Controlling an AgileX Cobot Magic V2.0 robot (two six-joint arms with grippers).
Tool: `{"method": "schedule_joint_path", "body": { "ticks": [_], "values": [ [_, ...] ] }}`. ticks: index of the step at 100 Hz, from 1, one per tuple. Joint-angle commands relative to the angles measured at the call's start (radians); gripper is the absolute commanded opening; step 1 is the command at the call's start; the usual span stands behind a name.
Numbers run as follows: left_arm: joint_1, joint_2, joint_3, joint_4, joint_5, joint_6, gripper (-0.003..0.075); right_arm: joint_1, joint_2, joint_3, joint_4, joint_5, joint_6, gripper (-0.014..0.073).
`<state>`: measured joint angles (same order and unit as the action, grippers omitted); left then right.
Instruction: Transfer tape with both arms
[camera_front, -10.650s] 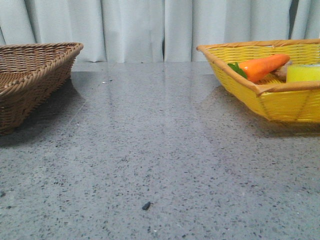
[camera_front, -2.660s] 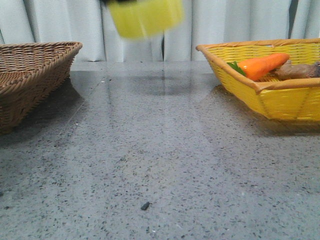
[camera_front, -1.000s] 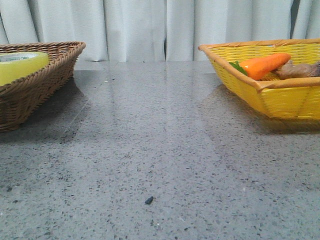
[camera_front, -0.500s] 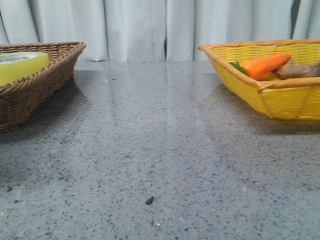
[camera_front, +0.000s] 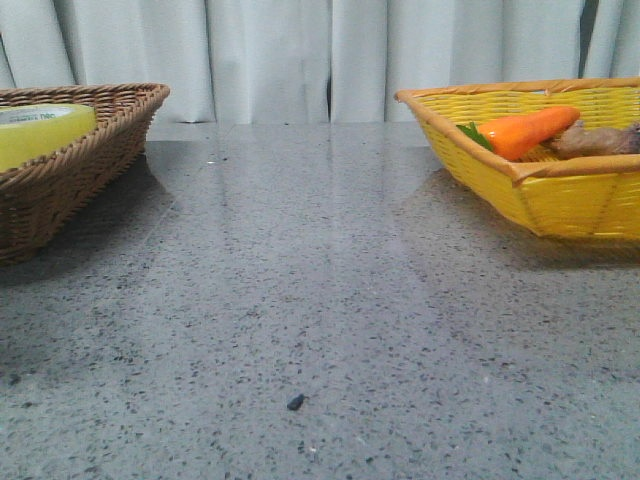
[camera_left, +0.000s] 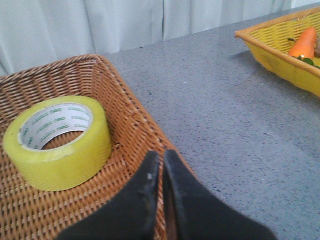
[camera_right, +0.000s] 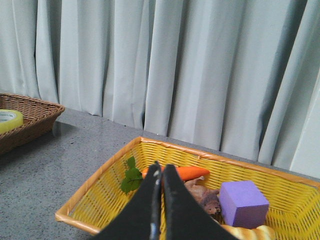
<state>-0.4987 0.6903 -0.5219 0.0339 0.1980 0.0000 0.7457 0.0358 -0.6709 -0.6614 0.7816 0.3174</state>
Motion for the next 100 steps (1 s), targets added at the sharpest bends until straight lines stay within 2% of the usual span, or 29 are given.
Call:
{"method": "schedule_joint_path", "body": {
  "ticks": [1, 7, 15, 29, 38, 53, 73, 100],
  "values": [
    [-0.027, -0.067, 0.004, 0.065, -0.090, 0.000, -0.0021, 0.000, 0.018, -0.017, -0.043, -0.070, -0.002, -0.0056],
    [-0.018, -0.146, 0.061, 0.128, -0.127, 0.005, -0.0021, 0.000, 0.018, -0.017, -0.043, -0.063, -0.002, -0.0056],
    [0.029, -0.273, 0.188, 0.125, -0.190, 0.005, -0.0021, 0.000, 0.018, -0.017, -0.043, -0.063, -0.002, -0.0056],
    [0.160, -0.525, 0.409, -0.006, -0.207, 0.000, -0.0021, 0.000, 0.018, -0.017, -0.043, -0.061, -0.002, -0.0056],
    [0.245, -0.642, 0.488, -0.062, -0.182, 0.000, -0.0021, 0.000, 0.018, -0.017, -0.043, -0.061, -0.002, -0.0056],
    [0.343, -0.714, 0.536, -0.094, -0.153, 0.000, -0.0021, 0.000, 0.018, -0.017, -0.043, -0.061, -0.002, -0.0056],
    [0.425, -0.716, 0.533, -0.167, 0.114, -0.064, -0.0021, 0.000, 0.018, -0.017, -0.043, -0.061, -0.002, -0.0056],
    [0.429, -0.721, 0.533, -0.167, 0.100, -0.064, -0.0021, 0.000, 0.018, -0.017, -0.043, -0.061, -0.002, -0.0056]
  ]
}}
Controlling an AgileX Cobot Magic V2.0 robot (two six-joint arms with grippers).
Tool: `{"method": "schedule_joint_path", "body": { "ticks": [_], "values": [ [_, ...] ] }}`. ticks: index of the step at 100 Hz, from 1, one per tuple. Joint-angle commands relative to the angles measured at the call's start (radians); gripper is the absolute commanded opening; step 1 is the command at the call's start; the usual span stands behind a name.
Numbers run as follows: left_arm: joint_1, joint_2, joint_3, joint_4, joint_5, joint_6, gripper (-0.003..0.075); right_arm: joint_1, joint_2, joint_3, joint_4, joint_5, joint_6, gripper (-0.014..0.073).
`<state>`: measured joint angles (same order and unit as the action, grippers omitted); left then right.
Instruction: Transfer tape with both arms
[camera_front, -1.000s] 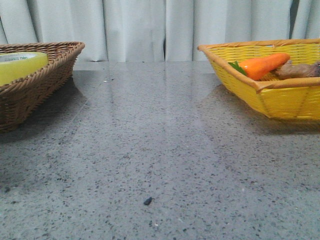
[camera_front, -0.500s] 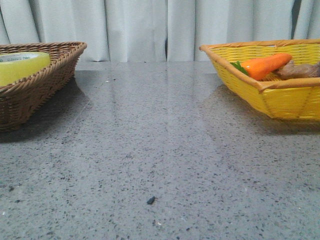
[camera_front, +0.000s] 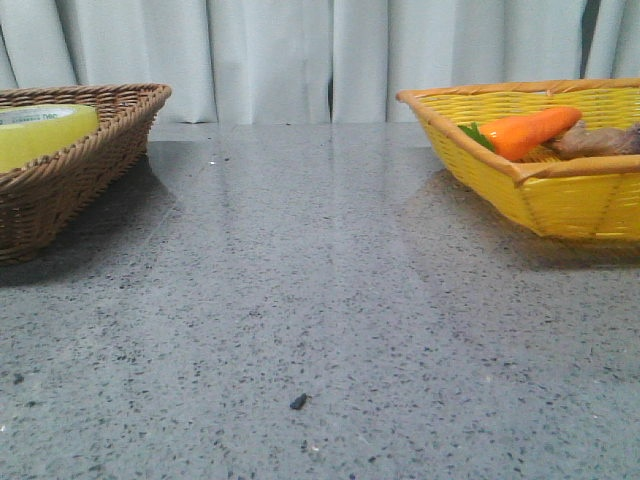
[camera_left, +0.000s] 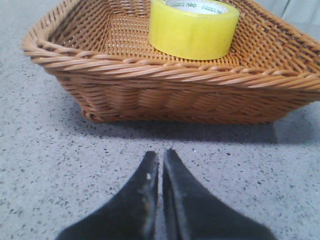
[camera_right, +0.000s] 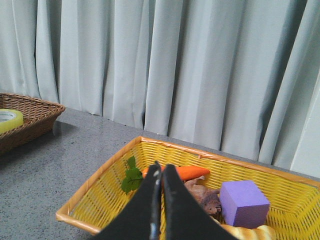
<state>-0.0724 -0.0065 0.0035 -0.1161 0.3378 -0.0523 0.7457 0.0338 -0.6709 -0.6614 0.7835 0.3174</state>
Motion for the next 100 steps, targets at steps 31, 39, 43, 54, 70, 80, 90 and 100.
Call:
{"method": "schedule_joint_path", "body": {
  "ticks": [31, 39, 43, 54, 70, 80, 90, 100],
  "values": [
    [0.002, -0.024, 0.008, -0.016, -0.037, -0.012, -0.0021, 0.000, 0.020, -0.017, -0.043, -0.063, -0.002, -0.0056],
    [0.002, -0.024, 0.008, -0.016, -0.037, -0.012, -0.0021, 0.000, 0.020, -0.017, -0.043, -0.063, -0.002, -0.0056],
    [0.002, -0.024, 0.008, -0.016, -0.037, -0.012, -0.0021, 0.000, 0.020, -0.017, -0.043, -0.063, -0.002, -0.0056],
    [0.002, -0.024, 0.008, -0.016, -0.037, -0.012, -0.0021, 0.000, 0.020, -0.017, -0.043, -0.063, -0.002, -0.0056],
    [0.002, -0.024, 0.008, -0.016, -0.037, -0.012, -0.0021, 0.000, 0.020, -0.017, -0.043, -0.063, -0.002, -0.0056],
    [0.002, -0.024, 0.008, -0.016, -0.037, -0.012, -0.0021, 0.000, 0.020, -0.001, -0.043, -0.067, -0.002, -0.0056],
    [0.002, -0.024, 0.008, -0.016, -0.037, -0.012, -0.0021, -0.008, 0.020, 0.064, -0.046, -0.069, -0.002, -0.0056],
    [0.002, -0.024, 0.008, -0.016, -0.037, -0.012, -0.0021, -0.042, 0.020, 0.185, -0.103, -0.065, -0.002, -0.0056]
  ]
}}
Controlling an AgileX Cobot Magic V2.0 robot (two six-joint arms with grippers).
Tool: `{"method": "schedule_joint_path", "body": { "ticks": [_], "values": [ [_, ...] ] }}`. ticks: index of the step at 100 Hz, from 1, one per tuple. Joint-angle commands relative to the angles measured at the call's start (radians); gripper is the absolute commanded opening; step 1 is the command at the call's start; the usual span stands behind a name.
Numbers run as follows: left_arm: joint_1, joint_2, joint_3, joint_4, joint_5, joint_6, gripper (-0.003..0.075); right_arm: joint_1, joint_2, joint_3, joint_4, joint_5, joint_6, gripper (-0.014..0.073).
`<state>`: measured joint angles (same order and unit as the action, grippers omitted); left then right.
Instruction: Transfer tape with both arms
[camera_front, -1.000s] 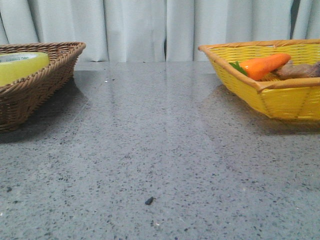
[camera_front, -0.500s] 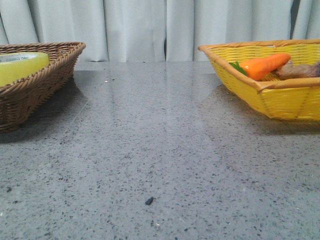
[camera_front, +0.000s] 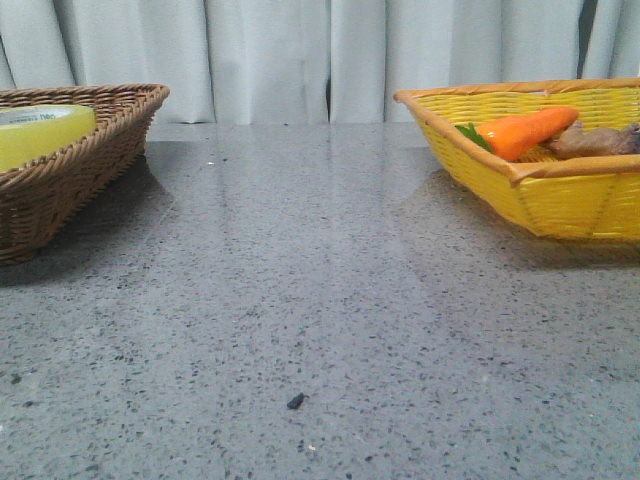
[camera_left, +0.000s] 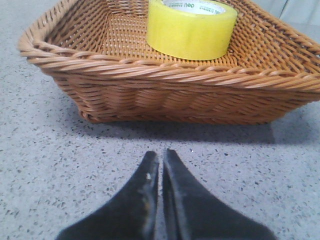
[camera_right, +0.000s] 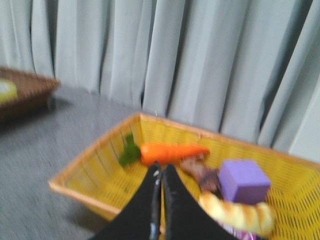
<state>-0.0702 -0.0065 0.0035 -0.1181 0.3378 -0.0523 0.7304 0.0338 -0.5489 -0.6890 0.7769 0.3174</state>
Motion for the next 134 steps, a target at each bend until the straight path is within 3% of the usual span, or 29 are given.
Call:
{"method": "schedule_joint_path", "body": {
  "ticks": [1, 13, 35, 50, 78, 134],
  "values": [
    [0.000, -0.024, 0.008, -0.014, -0.037, -0.012, -0.0021, -0.034, 0.020, 0.072, -0.085, -0.064, -0.002, -0.0056],
    [0.000, -0.024, 0.008, -0.014, -0.037, -0.012, -0.0021, -0.114, 0.020, 0.218, -0.057, -0.201, 0.017, -0.0056],
    [0.000, -0.024, 0.008, -0.014, -0.037, -0.012, -0.0021, -0.338, 0.020, 0.446, 0.334, -0.454, 0.018, -0.0056],
    [0.000, -0.024, 0.008, -0.014, -0.037, -0.012, -0.0021, -0.519, 0.020, 0.544, 0.541, -0.527, 0.018, -0.0056],
    [0.000, -0.024, 0.008, -0.014, -0.037, -0.012, -0.0021, -0.715, 0.020, 0.581, 0.551, -0.484, 0.016, -0.0056],
    [0.000, -0.024, 0.008, -0.014, -0.036, -0.012, -0.0021, -0.717, -0.066, 0.581, 0.551, -0.469, 0.016, -0.0056]
  ]
}}
